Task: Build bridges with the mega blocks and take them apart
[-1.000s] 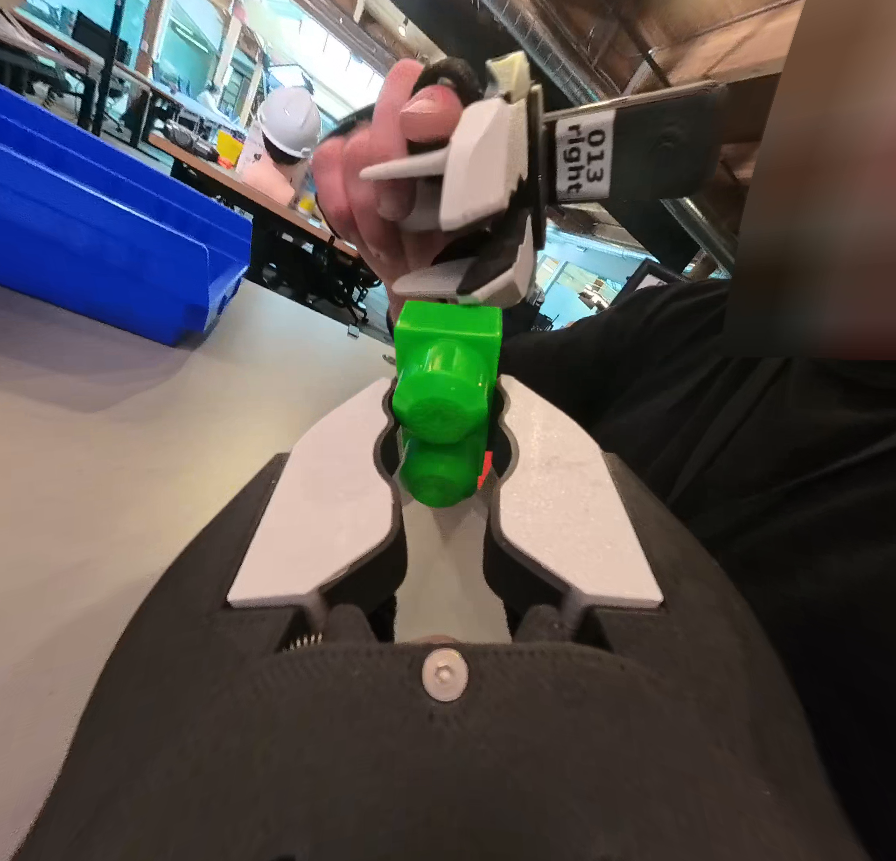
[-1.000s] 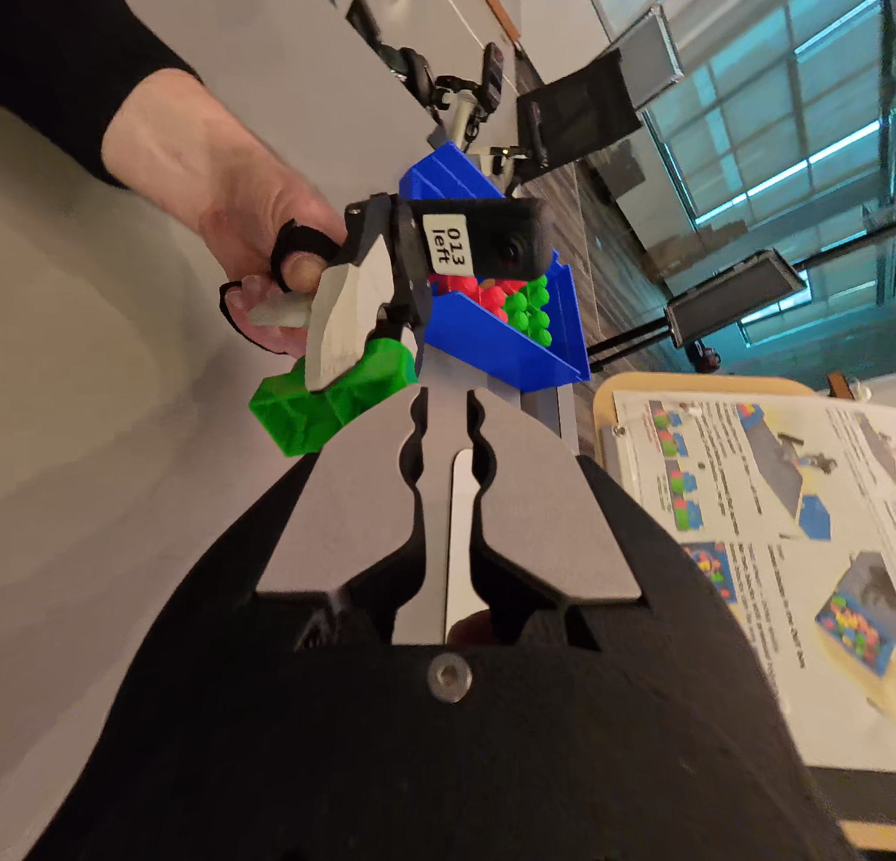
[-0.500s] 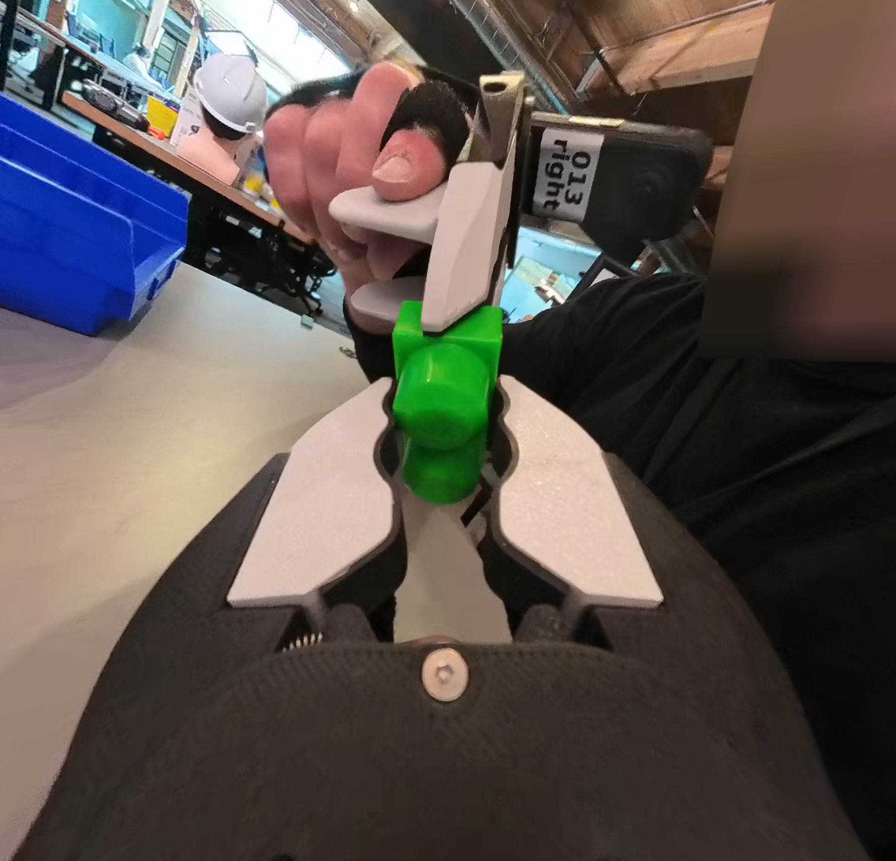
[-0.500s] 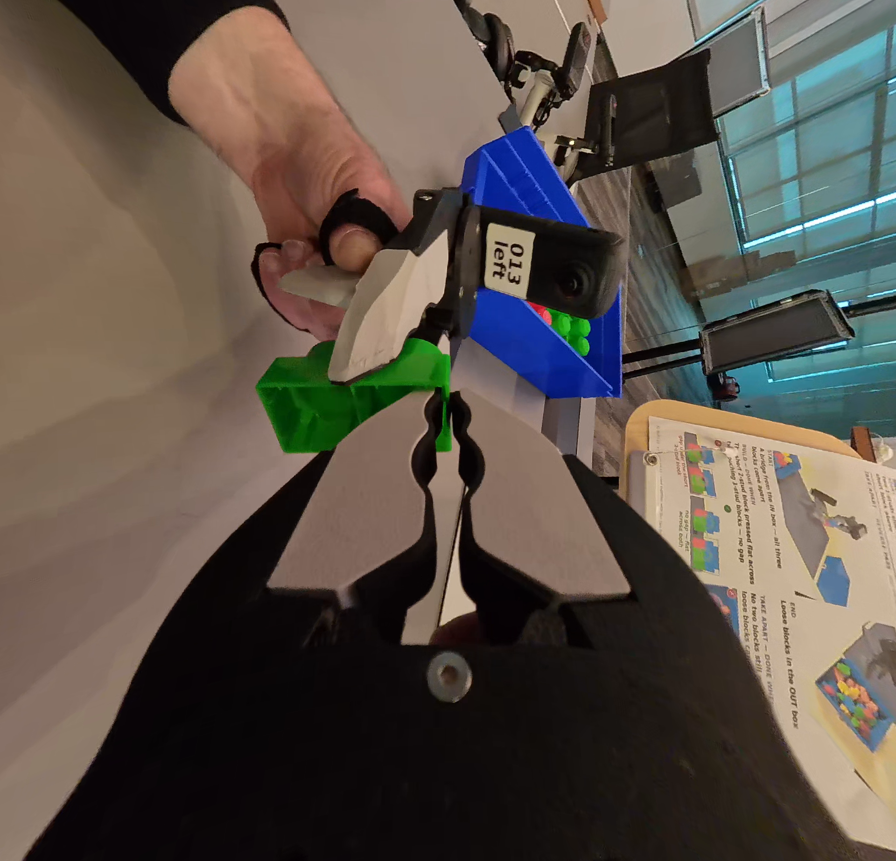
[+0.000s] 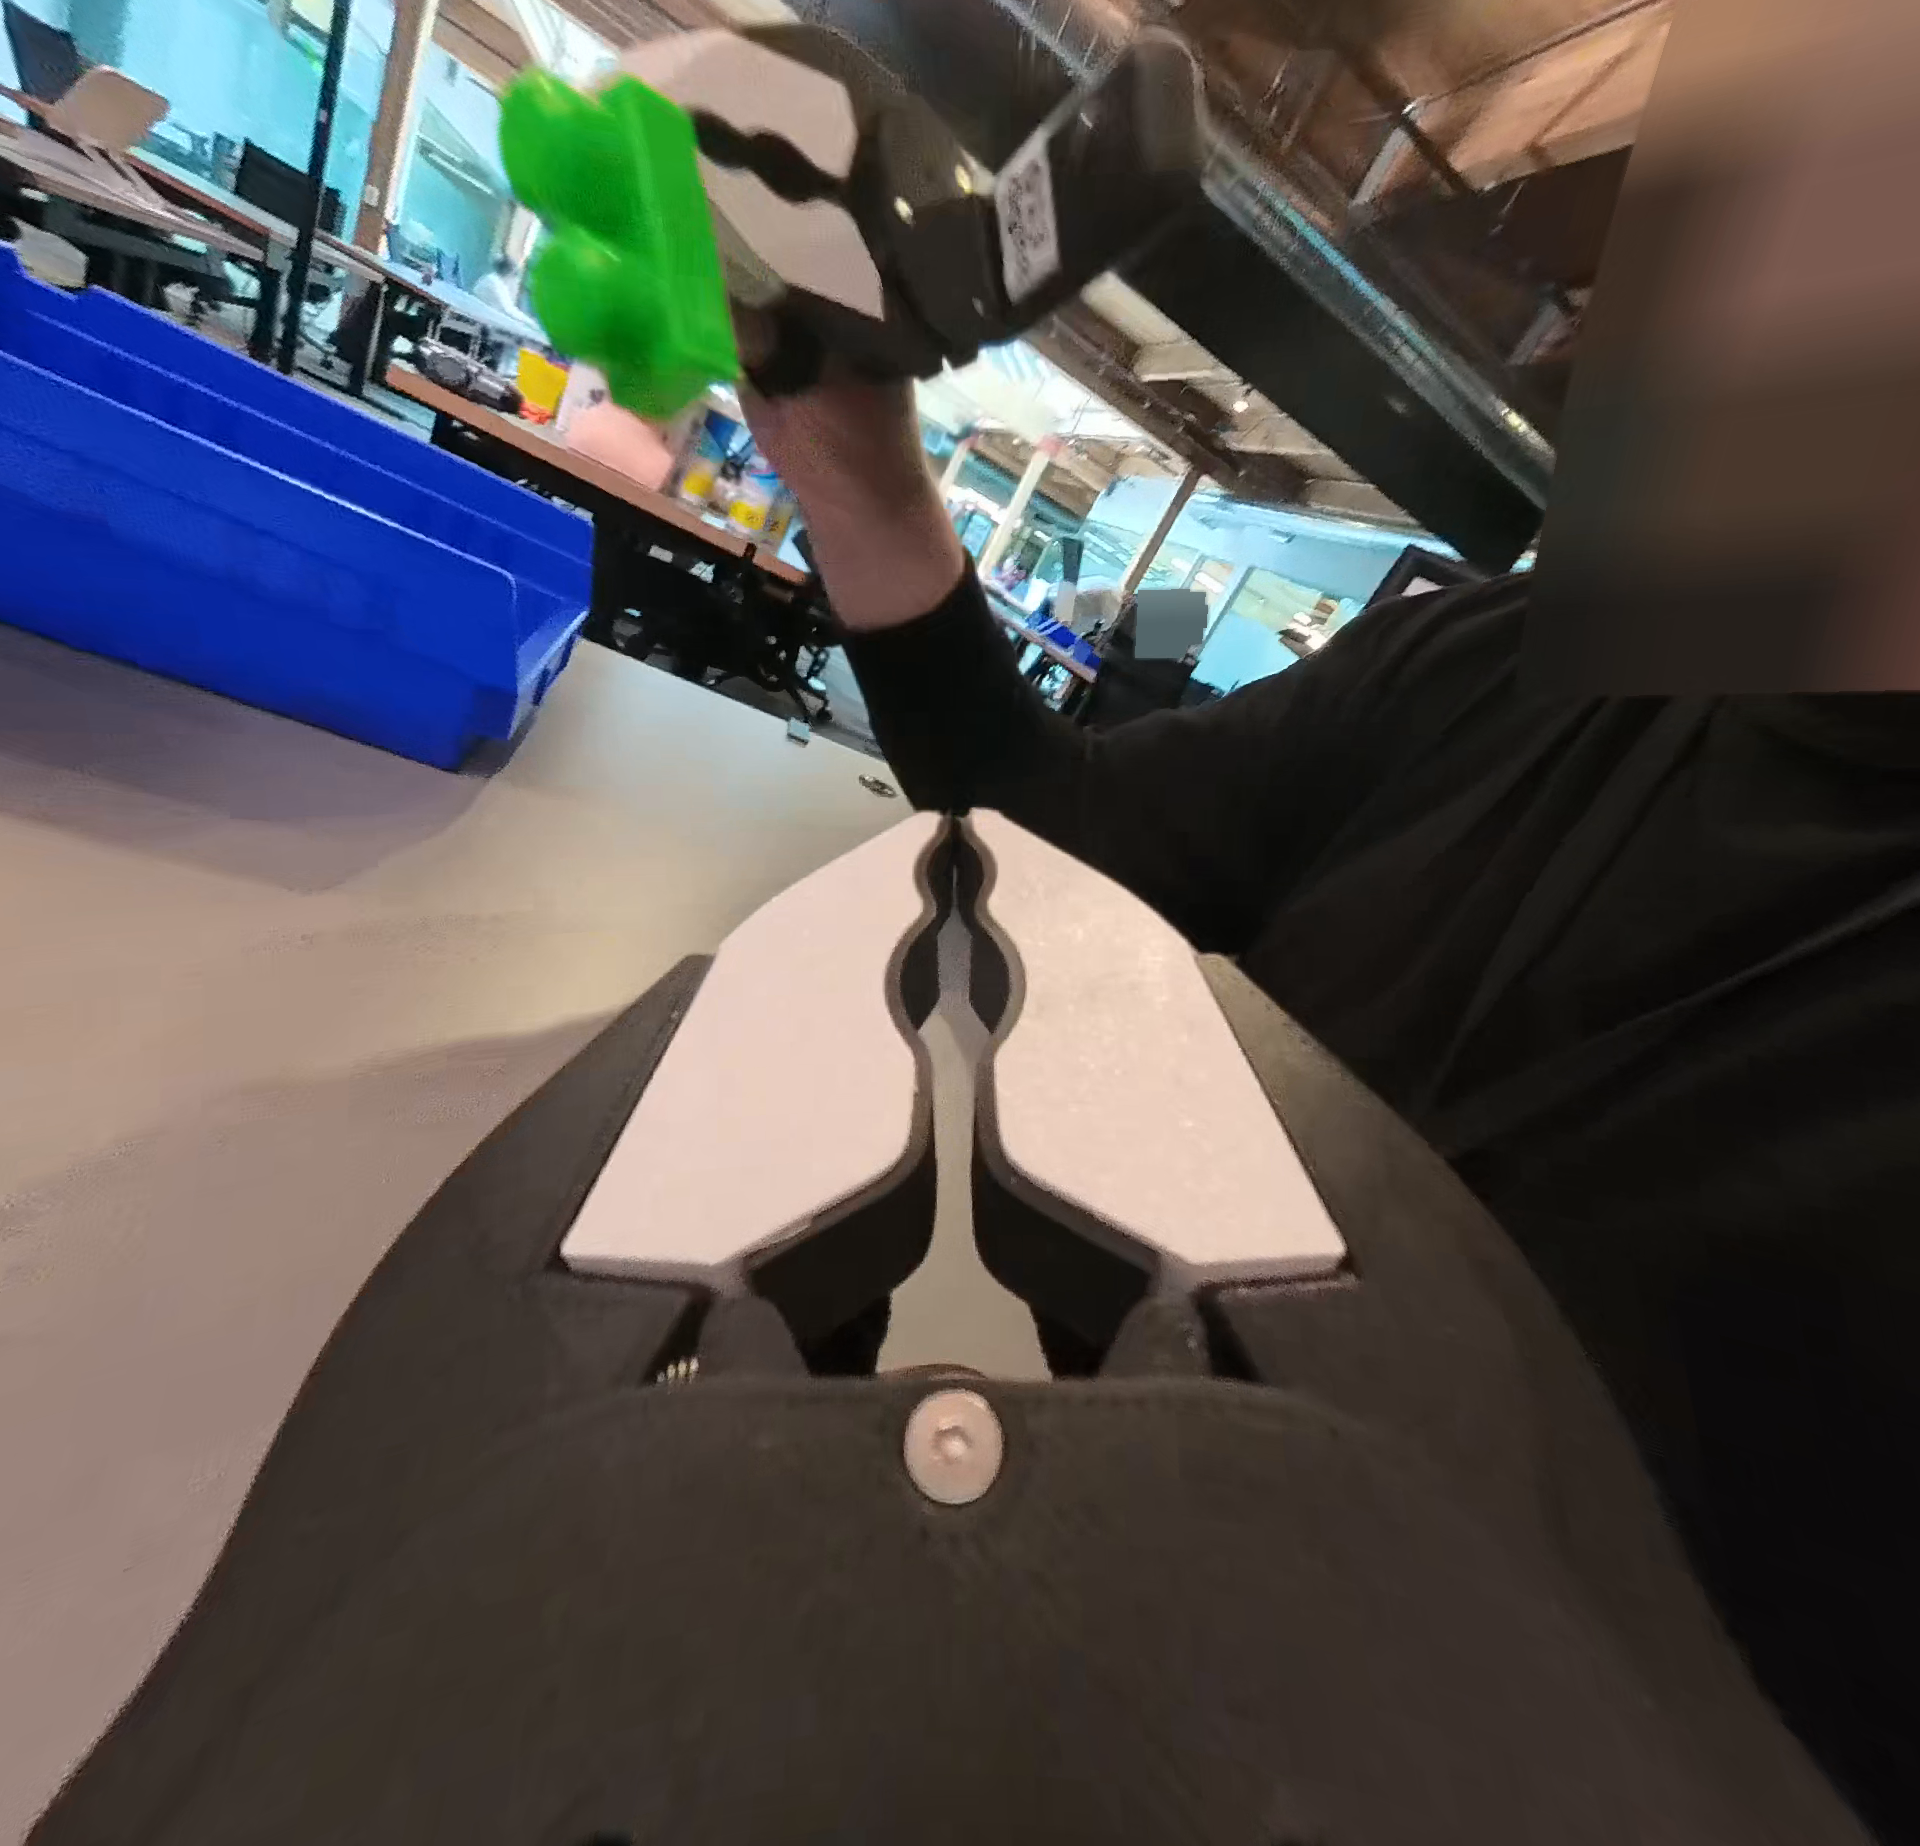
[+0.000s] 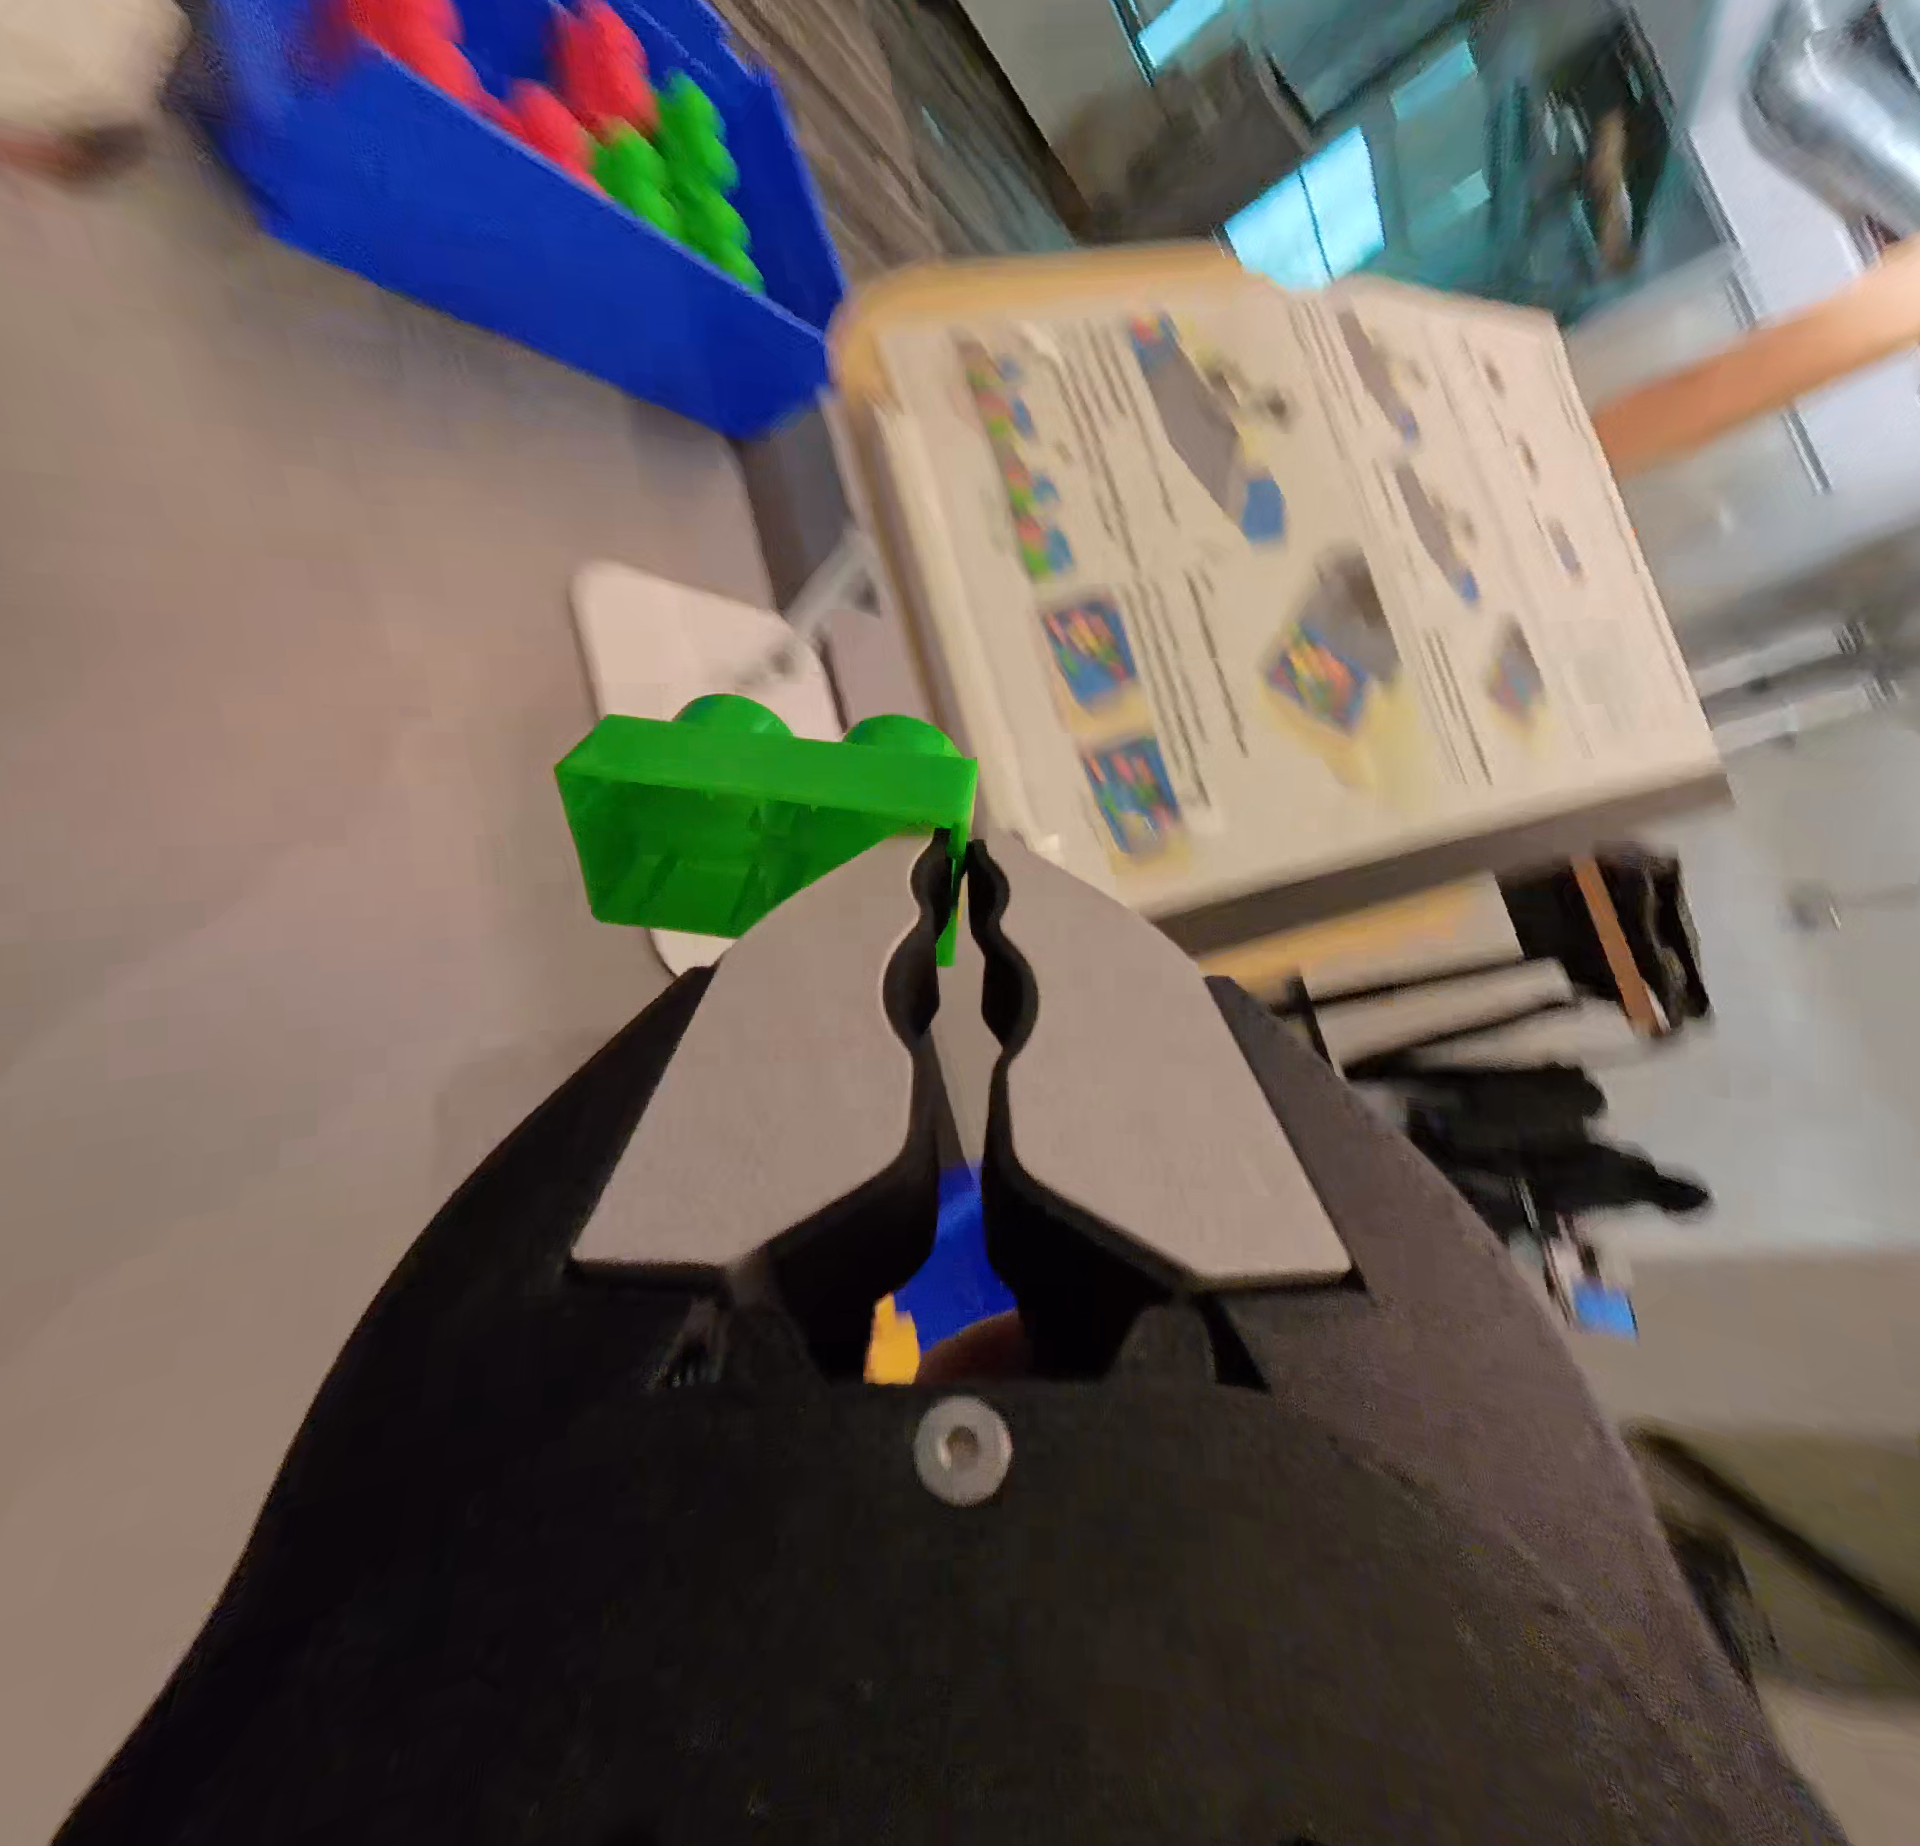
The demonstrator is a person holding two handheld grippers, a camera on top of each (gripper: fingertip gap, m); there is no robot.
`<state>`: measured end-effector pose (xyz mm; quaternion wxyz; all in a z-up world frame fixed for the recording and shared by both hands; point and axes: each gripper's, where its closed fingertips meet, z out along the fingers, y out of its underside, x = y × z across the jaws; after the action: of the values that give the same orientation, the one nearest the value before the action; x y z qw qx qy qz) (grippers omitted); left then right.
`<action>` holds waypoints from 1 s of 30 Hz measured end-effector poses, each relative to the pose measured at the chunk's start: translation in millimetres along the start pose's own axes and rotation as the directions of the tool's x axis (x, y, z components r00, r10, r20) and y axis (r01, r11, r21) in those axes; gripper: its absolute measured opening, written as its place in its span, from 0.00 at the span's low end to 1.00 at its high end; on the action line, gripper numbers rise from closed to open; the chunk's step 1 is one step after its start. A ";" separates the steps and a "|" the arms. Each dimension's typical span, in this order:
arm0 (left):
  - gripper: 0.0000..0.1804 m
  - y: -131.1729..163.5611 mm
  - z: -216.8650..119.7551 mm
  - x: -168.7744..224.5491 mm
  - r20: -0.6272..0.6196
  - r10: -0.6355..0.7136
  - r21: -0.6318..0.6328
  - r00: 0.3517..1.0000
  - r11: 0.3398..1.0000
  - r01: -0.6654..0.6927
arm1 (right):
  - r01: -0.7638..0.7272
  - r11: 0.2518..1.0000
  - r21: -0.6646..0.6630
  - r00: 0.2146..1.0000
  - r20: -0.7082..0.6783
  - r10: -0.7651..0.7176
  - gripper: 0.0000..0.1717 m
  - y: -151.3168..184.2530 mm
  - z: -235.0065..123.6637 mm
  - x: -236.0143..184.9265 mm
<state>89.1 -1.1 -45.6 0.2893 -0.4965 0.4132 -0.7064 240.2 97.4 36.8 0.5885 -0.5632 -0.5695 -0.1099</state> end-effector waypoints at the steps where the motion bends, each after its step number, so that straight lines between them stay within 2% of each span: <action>1: 0.00 1.4 0.9 -1.4 0.016 0.017 -0.009 1.000 1.000 -0.016 | -0.027 0.998 -0.053 0.999 -0.049 0.024 0.02 22.4 -3.4 16.8; 4: 0.00 6.3 4.0 -6.8 0.077 0.075 -0.056 0.994 0.996 -0.070 | -0.130 0.970 -0.206 0.983 -0.154 0.100 0.02 93.2 -13.4 55.9; 6: 0.00 6.5 5.6 -5.3 0.075 0.093 -0.061 0.993 0.994 -0.088 | -0.214 0.938 -0.272 0.963 -0.222 0.155 0.02 134.3 -19.3 74.0; 9: 0.00 10.1 6.8 -8.9 0.095 0.100 -0.088 0.990 0.992 -0.091 | -0.288 0.876 -0.387 0.943 -0.274 0.189 0.02 189.9 -21.6 81.6; 12: 0.00 10.2 7.2 -10.0 0.092 0.089 -0.082 0.992 0.993 -0.082 | -0.317 0.818 -0.480 0.940 -0.276 0.202 0.02 227.6 -18.5 74.9; 17: 0.00 12.8 8.1 -12.2 0.092 0.082 -0.090 0.992 0.993 -0.074 | -0.383 0.714 -0.586 0.924 -0.252 0.288 0.02 267.2 -7.9 54.3; 20: 0.00 12.6 8.0 -12.0 0.089 0.081 -0.088 0.993 0.993 -0.073 | -0.443 0.583 -0.681 0.891 -0.261 0.371 0.03 297.5 -6.0 35.9; 22: 0.00 12.2 7.7 -11.7 0.089 0.080 -0.088 0.993 0.994 -0.073 | -0.468 0.487 -0.738 0.864 -0.266 0.427 0.18 313.8 -7.1 22.8; 23: 0.00 12.2 7.6 -12.0 0.091 0.081 -0.089 0.993 0.993 -0.072 | -0.466 0.461 -0.755 0.861 -0.270 0.430 0.20 317.8 -8.8 20.3; 25: 0.00 11.8 7.3 -12.1 0.094 0.083 -0.088 0.992 0.993 -0.074 | -0.475 0.478 -0.739 0.868 -0.303 0.394 0.15 314.1 -11.8 30.4; 30: 0.00 4.3 1.1 -11.6 0.122 0.115 -0.079 0.986 0.991 -0.106 | -0.498 0.548 -0.672 0.866 -0.351 0.356 0.16 277.9 -20.9 56.6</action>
<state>94.0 6.0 -54.6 0.3353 -0.5266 0.4465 -0.6410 484.4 204.8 -61.8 0.3618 -0.8625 -0.2655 -0.2338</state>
